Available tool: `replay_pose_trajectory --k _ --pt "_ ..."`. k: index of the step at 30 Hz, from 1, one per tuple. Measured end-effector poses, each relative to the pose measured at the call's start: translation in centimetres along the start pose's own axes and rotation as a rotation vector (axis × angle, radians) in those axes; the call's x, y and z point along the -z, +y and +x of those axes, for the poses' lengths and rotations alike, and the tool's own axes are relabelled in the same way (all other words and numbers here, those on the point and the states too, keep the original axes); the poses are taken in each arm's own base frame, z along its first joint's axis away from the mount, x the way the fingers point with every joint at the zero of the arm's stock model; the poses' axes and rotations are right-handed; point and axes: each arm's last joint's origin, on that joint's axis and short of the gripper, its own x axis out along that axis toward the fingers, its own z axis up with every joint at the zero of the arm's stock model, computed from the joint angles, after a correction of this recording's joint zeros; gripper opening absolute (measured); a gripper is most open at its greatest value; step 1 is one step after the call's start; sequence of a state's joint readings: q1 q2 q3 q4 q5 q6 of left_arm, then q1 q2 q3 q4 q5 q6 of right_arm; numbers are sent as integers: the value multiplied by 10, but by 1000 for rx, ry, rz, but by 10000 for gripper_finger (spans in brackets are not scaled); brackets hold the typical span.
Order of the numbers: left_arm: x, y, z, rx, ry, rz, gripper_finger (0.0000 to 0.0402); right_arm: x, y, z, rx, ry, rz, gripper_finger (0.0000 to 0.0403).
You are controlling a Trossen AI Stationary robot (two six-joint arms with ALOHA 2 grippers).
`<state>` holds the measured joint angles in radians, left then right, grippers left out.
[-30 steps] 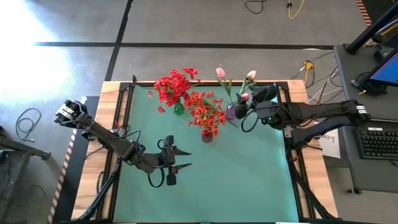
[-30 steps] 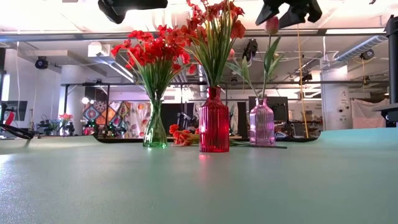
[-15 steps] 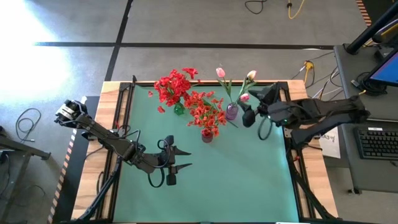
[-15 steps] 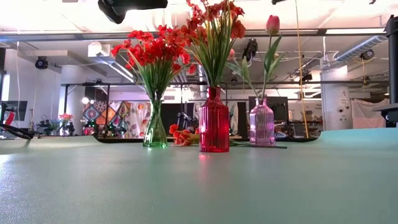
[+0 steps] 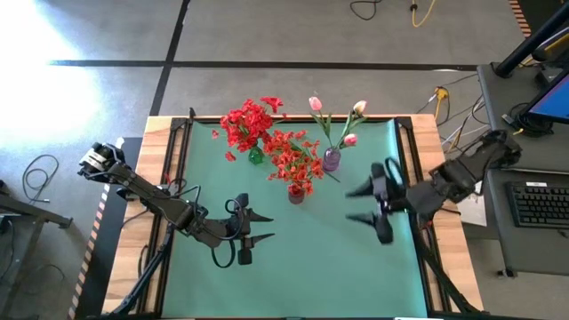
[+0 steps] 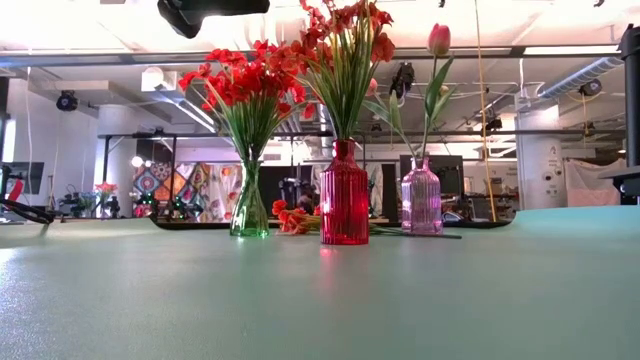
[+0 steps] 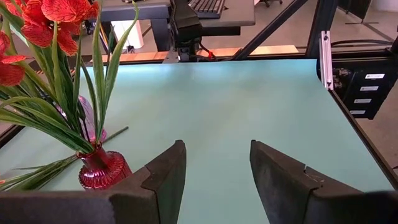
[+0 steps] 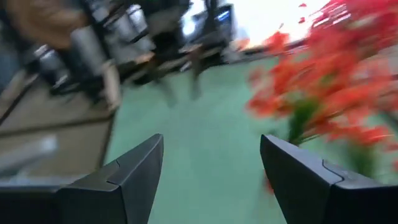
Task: Sort flowers into vase by color
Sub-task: Put the orange flowers into the red vase
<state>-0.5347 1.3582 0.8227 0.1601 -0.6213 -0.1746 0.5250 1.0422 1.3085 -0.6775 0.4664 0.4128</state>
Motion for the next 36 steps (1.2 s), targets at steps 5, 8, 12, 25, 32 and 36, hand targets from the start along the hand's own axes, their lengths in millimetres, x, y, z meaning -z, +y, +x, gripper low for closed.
replay_pose_trajectory --k 5,8,12,25,32,36 --pt "0 0 0 0 0 -2 165 30 9 14 22 180 49 245" --pt "0 0 0 0 1 -2 165 52 5 27 140 258 123 236" --pt "0 0 0 0 4 0 165 86 -5 45 259 318 227 225" --pt "1 0 0 -1 5 15 165 180 -76 107 476 214 264 198" --pt "2 0 0 -2 14 40 165 201 -105 128 508 149 176 190" --pt "5 1 0 -7 41 54 165 209 -117 132 541 173 117 189"
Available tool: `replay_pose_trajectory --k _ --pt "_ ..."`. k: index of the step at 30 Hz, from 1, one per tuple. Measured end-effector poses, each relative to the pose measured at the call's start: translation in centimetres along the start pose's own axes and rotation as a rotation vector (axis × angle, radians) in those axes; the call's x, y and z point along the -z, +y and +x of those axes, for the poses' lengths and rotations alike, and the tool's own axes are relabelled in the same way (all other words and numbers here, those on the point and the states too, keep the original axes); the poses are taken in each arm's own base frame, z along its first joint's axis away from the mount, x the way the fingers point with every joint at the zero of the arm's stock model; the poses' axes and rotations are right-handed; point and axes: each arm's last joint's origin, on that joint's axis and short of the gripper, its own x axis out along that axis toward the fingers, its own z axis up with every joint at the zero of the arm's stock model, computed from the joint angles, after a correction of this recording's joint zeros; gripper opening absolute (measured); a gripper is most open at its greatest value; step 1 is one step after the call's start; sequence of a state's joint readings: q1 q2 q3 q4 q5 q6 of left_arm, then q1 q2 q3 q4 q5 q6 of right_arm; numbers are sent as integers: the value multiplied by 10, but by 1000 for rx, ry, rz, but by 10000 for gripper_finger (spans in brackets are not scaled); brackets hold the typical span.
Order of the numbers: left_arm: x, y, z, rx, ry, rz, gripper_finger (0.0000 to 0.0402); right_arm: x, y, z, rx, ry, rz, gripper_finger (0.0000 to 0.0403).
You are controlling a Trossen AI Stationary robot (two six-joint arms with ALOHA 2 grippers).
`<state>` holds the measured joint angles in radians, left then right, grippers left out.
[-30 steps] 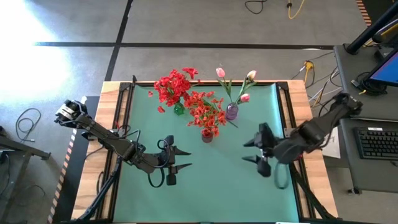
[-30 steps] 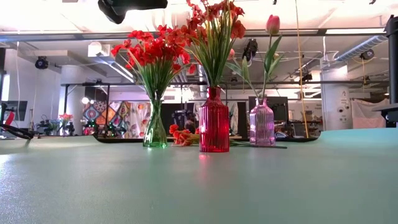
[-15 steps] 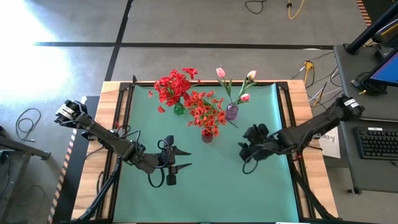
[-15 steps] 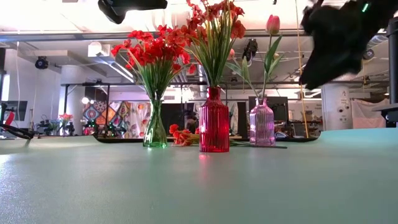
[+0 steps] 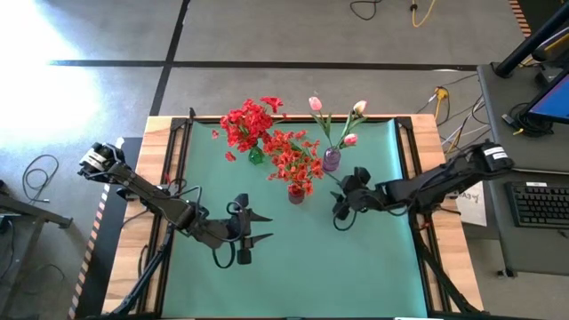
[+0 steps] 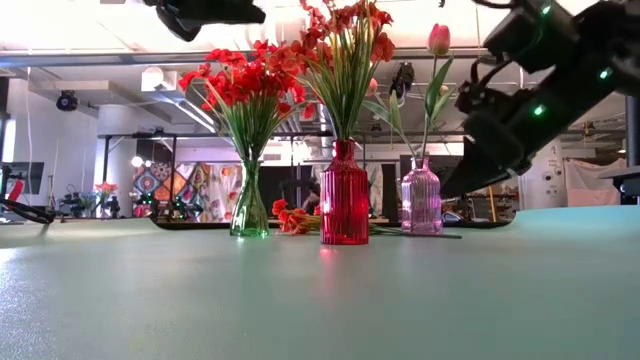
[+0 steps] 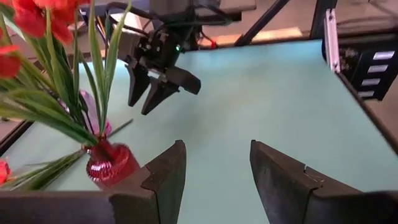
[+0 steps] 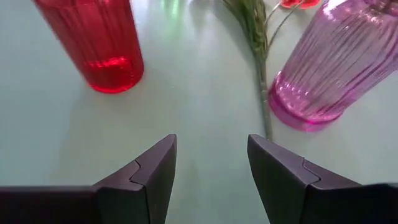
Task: Sort flowers into vase by color
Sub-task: Put the orange flowers into the red vase
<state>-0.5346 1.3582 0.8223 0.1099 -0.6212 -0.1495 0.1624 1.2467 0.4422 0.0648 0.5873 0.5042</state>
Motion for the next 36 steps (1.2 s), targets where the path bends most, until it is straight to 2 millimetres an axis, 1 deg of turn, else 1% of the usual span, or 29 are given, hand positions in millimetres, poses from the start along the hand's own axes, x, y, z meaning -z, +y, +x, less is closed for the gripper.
replay_pose_trajectory --k 6,10,13,17,20,24,31,33,36 --pt "3 1 0 -8 29 20 165 4 -5 13 19 -26 -113 189" --pt "5 2 0 -30 42 32 165 8 -11 21 80 -11 -122 189" --pt "6 3 0 -55 51 33 165 10 -17 26 137 0 -120 189" --pt "7 5 0 -68 60 30 165 12 -22 32 155 24 -101 189" --pt "7 6 1 -73 64 30 165 14 -26 35 160 44 -86 189" --pt "7 7 1 -75 68 32 165 16 -30 42 123 76 -61 189" --pt "8 7 1 -75 72 28 165 19 -34 50 134 98 -39 188" --pt "8 7 1 -75 74 29 165 19 -35 51 119 106 -31 181" --pt "8 7 1 -76 75 29 165 19 -36 54 104 118 -7 157"
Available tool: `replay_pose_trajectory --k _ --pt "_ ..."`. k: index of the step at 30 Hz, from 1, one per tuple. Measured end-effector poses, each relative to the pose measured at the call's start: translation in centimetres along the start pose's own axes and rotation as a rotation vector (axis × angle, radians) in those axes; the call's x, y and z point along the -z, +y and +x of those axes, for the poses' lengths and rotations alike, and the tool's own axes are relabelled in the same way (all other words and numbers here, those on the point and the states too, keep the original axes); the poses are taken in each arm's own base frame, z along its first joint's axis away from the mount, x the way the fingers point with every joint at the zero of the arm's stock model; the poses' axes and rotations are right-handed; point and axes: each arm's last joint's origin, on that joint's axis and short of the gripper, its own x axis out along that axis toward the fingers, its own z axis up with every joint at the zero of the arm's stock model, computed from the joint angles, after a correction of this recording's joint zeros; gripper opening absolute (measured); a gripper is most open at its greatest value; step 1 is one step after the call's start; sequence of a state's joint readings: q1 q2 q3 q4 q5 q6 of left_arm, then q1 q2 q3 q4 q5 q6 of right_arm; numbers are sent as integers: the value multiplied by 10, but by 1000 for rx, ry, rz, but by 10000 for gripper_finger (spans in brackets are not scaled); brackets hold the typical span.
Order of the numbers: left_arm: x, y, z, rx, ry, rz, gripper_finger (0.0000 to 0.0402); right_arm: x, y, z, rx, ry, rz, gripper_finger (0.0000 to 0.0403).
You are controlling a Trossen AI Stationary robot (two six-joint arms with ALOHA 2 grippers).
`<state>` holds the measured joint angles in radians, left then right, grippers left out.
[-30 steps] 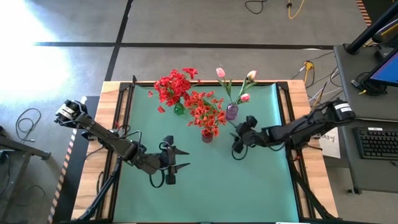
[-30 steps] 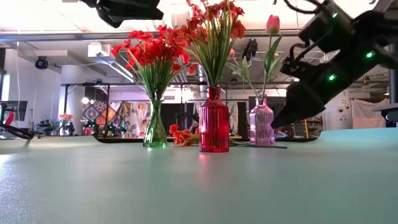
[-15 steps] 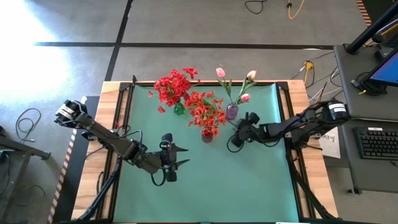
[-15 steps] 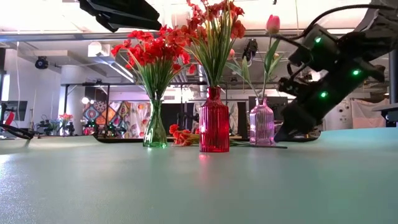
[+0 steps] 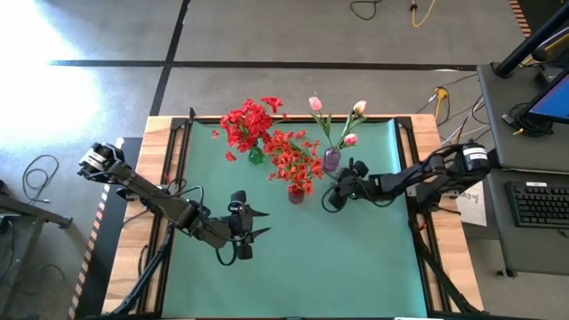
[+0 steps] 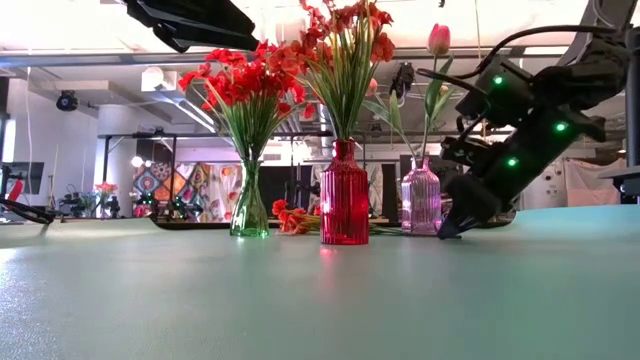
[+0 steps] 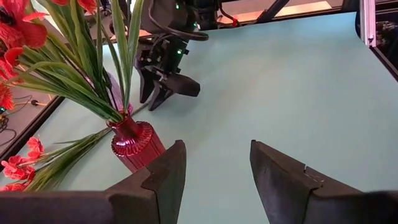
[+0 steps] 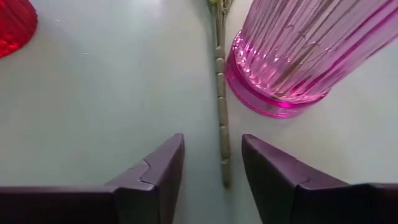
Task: Sort flowers into vase by color
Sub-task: Put the orange flowers into the red vase
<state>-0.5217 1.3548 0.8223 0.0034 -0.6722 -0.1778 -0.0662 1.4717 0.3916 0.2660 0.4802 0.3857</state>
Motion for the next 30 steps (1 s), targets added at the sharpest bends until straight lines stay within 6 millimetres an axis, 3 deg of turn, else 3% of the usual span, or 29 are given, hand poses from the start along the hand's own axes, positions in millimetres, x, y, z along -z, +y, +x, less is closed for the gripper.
replay_pose_trajectory --k 14,21,30 --pt "0 0 0 0 0 -1 165 2 2 1 -37 22 10 15" --pt "0 0 0 1 -1 -9 165 -1 2 -4 -64 40 21 13" --pt "-1 0 0 1 -4 -19 165 0 0 -30 -142 135 77 13"
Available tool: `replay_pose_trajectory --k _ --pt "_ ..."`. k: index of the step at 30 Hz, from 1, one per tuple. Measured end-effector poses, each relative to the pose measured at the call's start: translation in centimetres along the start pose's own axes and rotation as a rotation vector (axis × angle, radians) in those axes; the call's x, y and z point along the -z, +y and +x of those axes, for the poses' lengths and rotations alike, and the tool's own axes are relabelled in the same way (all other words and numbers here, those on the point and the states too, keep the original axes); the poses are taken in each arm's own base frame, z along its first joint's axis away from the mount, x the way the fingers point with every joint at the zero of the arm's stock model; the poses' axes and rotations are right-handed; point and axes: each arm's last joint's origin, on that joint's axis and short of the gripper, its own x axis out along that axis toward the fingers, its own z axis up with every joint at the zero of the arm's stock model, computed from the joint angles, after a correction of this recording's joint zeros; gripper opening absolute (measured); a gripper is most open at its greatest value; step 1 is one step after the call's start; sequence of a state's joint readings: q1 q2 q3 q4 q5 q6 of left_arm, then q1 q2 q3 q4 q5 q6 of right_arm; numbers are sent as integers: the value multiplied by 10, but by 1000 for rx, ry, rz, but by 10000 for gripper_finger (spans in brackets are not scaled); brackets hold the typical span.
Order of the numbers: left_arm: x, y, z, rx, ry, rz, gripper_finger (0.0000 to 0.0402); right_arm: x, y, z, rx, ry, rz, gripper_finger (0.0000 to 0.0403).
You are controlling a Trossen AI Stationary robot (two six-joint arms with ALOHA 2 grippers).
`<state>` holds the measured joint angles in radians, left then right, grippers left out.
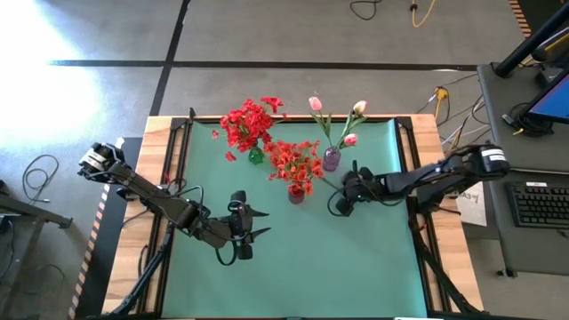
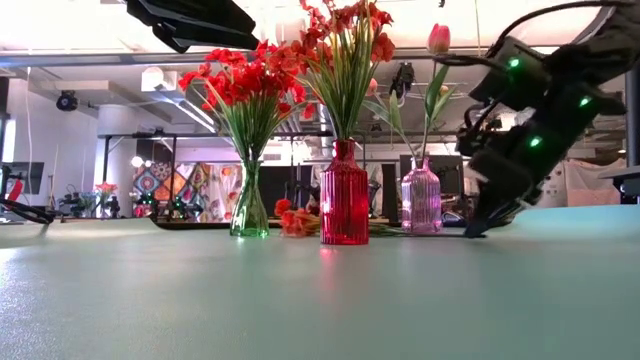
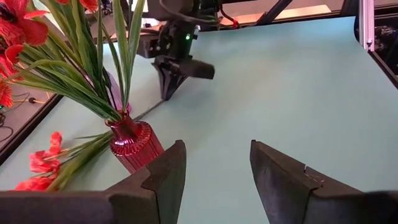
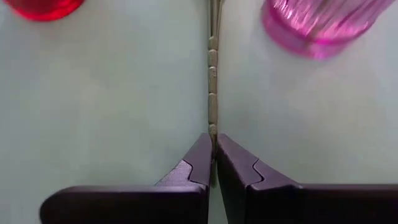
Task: Sort flowers into vase by color
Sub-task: Put the orange flowers into the red vase
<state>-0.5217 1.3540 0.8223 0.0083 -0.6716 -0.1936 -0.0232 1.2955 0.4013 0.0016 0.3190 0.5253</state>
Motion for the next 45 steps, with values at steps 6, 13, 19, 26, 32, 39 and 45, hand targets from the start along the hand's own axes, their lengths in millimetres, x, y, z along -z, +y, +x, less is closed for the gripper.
replay_pose_trajectory --k 6,13,19,26,32,39,45 --pt "0 0 0 0 -2 -1 165 7 3 -18 -83 91 79 13" --pt "-1 0 0 0 -6 -5 165 16 9 -30 -180 216 168 13" --pt "-1 0 0 -2 -5 -5 165 25 18 -34 -192 252 179 13" --pt "-1 1 1 -3 -5 -6 165 32 23 -39 -182 282 203 13" --pt "-1 2 1 -8 -4 -8 165 32 23 -39 -170 270 200 13" --pt "-1 2 2 -10 -3 -7 165 34 23 -40 -195 324 208 17" --pt "-1 3 2 -11 -3 -8 165 34 23 -41 -204 342 230 81"
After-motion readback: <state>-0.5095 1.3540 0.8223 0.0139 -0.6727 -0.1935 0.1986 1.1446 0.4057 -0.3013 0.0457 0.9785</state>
